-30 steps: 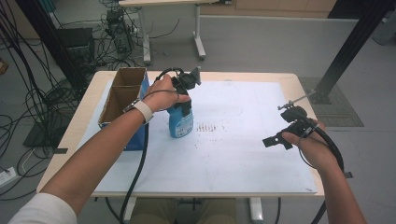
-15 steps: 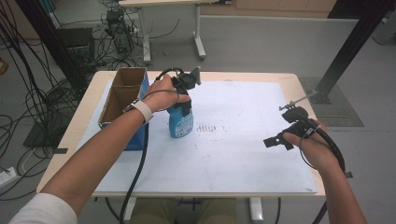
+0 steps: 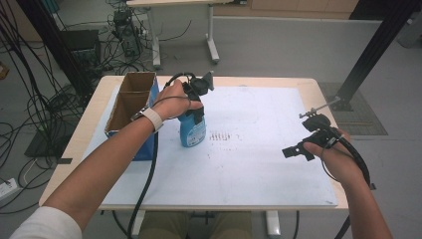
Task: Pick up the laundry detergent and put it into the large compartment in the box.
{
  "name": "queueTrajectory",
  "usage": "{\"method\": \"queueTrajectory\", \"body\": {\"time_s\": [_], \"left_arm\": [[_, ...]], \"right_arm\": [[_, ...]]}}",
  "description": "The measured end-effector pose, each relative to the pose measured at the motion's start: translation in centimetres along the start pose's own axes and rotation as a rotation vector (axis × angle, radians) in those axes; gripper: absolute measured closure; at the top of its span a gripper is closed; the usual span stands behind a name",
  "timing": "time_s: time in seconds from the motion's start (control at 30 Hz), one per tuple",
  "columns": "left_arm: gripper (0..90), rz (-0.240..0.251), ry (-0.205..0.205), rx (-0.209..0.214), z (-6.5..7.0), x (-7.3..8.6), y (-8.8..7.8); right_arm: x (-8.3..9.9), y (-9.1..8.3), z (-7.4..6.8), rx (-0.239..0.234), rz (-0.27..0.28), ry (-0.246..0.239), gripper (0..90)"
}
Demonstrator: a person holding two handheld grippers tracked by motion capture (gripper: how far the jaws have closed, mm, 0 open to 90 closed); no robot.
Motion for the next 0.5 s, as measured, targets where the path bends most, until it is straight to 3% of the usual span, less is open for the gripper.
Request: {"method": "queueTrajectory", "body": {"time_s": [0.2, 0.37, 0.5], "left_arm": [[39.4, 0.003, -0.014, 0.006, -0.2, 0.1, -0.5], [39.4, 0.015, -0.038, 0.006, -0.4, 0.3, -2.1], [39.4, 0.012, -0.087, 0.004, -0.4, 0.4, -3.6]], "right_arm": [[0.1, -0.1, 0.0, 0.002, 0.002, -0.001, 9.4], [0.1, -0.2, -0.1, 0.003, 0.000, 0.003, 9.4], [0.1, -0.3, -0.2, 0.004, 0.003, -0.001, 9.4]]}}
Point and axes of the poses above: each handheld gripper's, and its own axes: y roughly forward along the jaws, x roughly out of its underside, z roughly to its right, the point moved 2 cm from there along y, roughly forward along the jaws, and after that the axes turned 14 degrees about -y, right-handed, at the moved point
